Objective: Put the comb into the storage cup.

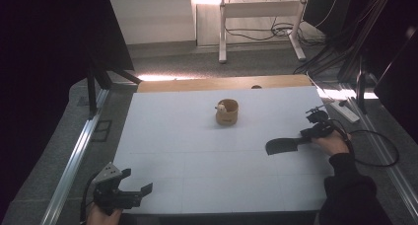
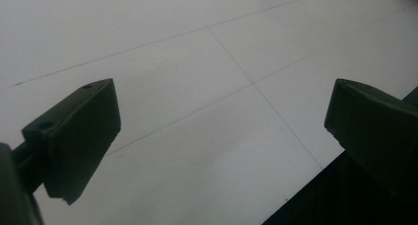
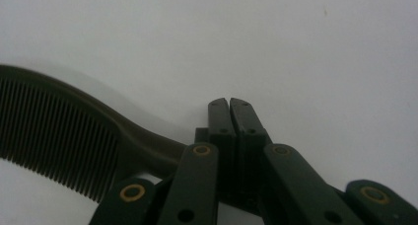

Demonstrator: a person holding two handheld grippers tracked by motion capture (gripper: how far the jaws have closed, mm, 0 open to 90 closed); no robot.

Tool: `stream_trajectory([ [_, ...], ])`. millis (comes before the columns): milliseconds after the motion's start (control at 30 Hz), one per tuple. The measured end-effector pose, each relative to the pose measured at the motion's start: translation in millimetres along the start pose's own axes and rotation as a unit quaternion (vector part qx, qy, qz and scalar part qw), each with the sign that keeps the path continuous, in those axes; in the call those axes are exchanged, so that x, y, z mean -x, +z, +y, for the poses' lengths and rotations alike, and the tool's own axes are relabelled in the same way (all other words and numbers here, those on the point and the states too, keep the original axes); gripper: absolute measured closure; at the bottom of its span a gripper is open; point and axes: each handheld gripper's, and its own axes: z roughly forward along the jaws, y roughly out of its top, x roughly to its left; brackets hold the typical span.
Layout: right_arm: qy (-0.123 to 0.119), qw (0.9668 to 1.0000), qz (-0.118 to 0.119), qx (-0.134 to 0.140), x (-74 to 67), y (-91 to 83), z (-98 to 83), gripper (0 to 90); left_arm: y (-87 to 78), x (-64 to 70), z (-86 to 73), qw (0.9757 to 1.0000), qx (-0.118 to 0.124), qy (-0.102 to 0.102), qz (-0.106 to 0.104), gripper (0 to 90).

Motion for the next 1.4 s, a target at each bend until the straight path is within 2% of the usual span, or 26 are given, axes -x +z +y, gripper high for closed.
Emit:
stream_trajectory([
  [267, 0.017, 0.9999, -0.003, -0.004, 10.7, -16.4, -28.8, 88.1, 0.6, 0.3, 0.5, 1.0, -0.001, 0.001, 0.0, 1.5],
  [400, 0.023, 0.9997, -0.003, -0.004, 11.3, -23.0, -41.3, 88.1, 1.3, 0.4, 1.2, 1.0, -0.004, 0.002, 0.0, 1.6],
  [700, 0.02, 0.9997, 0.0, -0.011, -1.9, -32.6, -60.0, 88.1, 2.3, 0.2, 2.2, 1.0, -0.004, 0.003, -0.002, 1.7],
  [1133, 0.007, 0.9997, 0.012, -0.022, -30.7, -40.8, -76.6, 87.2, 2.8, 0.6, 2.7, 1.0, -0.005, 0.006, -0.002, 1.7],
  [1333, 0.01, 0.9997, 0.01, -0.02, -34.0, -41.5, -79.2, 87.1, 2.8, 0.8, 2.7, 1.0, -0.005, 0.007, -0.001, 1.7],
  [1400, 0.011, 0.9998, 0.003, -0.017, -33.7, -42.5, -79.6, 87.1, 2.8, 0.7, 2.7, 1.0, -0.005, 0.006, -0.001, 1.7],
])
